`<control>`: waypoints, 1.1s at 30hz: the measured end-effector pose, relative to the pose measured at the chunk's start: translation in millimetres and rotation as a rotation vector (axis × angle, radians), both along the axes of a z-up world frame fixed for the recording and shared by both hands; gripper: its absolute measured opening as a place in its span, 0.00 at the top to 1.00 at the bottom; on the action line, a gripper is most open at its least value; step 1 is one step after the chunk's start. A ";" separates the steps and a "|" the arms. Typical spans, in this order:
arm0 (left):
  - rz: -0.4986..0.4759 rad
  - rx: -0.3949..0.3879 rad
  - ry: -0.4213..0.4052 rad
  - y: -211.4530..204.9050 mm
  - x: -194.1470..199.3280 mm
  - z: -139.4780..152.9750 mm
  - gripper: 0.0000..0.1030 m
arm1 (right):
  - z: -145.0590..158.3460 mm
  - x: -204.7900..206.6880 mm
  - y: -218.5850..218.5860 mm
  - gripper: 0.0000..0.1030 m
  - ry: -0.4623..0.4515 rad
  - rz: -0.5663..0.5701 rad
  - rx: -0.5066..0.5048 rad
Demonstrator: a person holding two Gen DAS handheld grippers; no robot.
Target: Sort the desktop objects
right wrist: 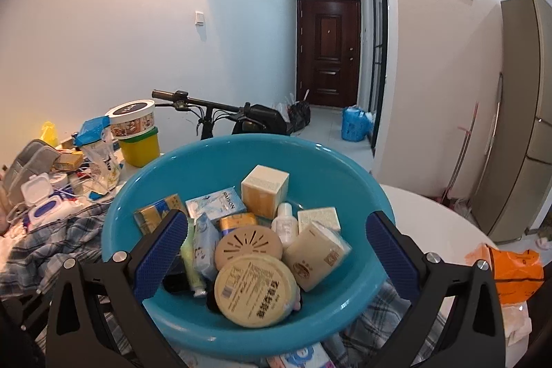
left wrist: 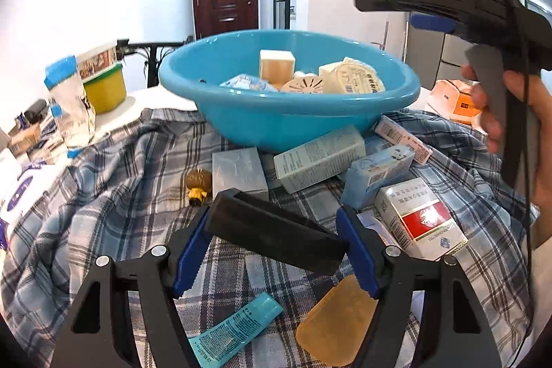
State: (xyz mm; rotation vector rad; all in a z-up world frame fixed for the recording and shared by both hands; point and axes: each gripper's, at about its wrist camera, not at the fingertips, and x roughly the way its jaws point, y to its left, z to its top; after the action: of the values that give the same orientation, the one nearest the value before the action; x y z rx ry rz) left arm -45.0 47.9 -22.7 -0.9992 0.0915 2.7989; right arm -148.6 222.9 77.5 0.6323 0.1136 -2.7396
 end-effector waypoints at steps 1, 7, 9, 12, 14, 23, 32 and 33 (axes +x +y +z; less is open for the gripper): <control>-0.003 0.000 0.001 0.2 0.3 0.2 0.28 | 0.4 3.0 5.5 0.00 -0.019 0.014 -0.010; -0.007 0.012 -0.013 -1.6 -2.0 1.0 0.29 | -15.3 31.2 37.8 0.00 -0.093 0.071 0.013; -0.006 0.012 -0.036 -1.5 -5.1 -2.2 0.29 | -31.8 33.0 45.3 0.00 -0.135 0.105 0.015; -0.001 0.004 -0.098 -0.3 -14.5 -10.6 0.29 | -61.9 26.6 54.8 0.16 -0.184 0.127 0.045; -0.015 0.001 -0.163 2.3 -23.7 -18.9 0.35 | -80.0 16.8 61.7 0.37 -0.258 0.156 0.015; -0.046 -0.002 -0.167 7.8 -24.4 -20.5 0.48 | -112.5 10.5 44.7 0.39 -0.328 0.187 0.119; -0.091 0.068 -0.101 2.0 -15.5 -12.1 0.80 | -116.3 2.9 42.4 0.51 -0.361 0.203 0.122; -0.095 0.068 -0.089 2.4 -13.8 -10.7 0.80 | -116.3 2.9 41.8 0.52 -0.359 0.202 0.126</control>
State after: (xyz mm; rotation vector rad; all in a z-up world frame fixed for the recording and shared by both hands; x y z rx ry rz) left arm -58.8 50.3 -33.5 -1.0727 0.0316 2.6492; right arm -145.8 264.8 -38.8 1.0731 0.2513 -2.3975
